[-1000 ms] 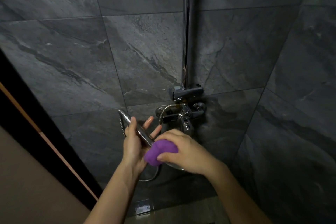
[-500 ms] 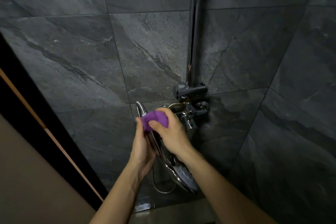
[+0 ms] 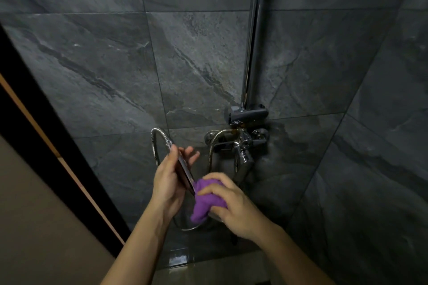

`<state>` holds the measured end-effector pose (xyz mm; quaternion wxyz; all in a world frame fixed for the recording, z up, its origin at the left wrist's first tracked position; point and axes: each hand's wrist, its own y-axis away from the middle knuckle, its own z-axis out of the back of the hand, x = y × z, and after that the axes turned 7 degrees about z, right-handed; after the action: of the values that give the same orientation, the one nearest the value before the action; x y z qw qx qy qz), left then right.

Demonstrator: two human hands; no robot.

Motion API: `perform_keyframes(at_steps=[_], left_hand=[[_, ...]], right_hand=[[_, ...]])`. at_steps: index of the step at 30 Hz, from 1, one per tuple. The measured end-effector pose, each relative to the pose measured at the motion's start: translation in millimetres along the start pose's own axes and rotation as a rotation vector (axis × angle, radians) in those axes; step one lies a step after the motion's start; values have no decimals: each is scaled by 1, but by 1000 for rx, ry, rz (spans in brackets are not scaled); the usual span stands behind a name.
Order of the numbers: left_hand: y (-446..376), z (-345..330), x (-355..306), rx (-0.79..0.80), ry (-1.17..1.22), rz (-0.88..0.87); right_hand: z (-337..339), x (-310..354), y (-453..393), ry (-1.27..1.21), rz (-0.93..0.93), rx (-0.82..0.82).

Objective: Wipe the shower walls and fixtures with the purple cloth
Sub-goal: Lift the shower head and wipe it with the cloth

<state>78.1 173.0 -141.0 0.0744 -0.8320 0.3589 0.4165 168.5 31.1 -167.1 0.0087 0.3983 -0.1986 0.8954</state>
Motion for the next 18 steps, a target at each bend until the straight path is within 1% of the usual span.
perform_keyframes(at_steps=[2,3,5,8,10,13,15,18], left_hand=[[4,-4,4,7,-7,-27],[6,-6,6,7,-12,-22],[10,-8,13,-2,-48,14],[17,-16,16,30,-126,103],[15,-18,17,50,-124,127],[10,-15,12,67,-95,113],[11,-14,15,74,-102,125],[13,-13,20,75,-42,182]], right_hand=[[5,-4,4,11,-10,28],[5,-5,3,4,-21,3],[5,-1,-4,-26,-39,-111],[2,10,-19,-92,-74,-288],[2,16,-26,-146,-110,-329],[-1,15,-31,-206,-124,-382],[-5,14,-32,-309,-145,-442],[-12,16,-35,-443,-164,-536]])
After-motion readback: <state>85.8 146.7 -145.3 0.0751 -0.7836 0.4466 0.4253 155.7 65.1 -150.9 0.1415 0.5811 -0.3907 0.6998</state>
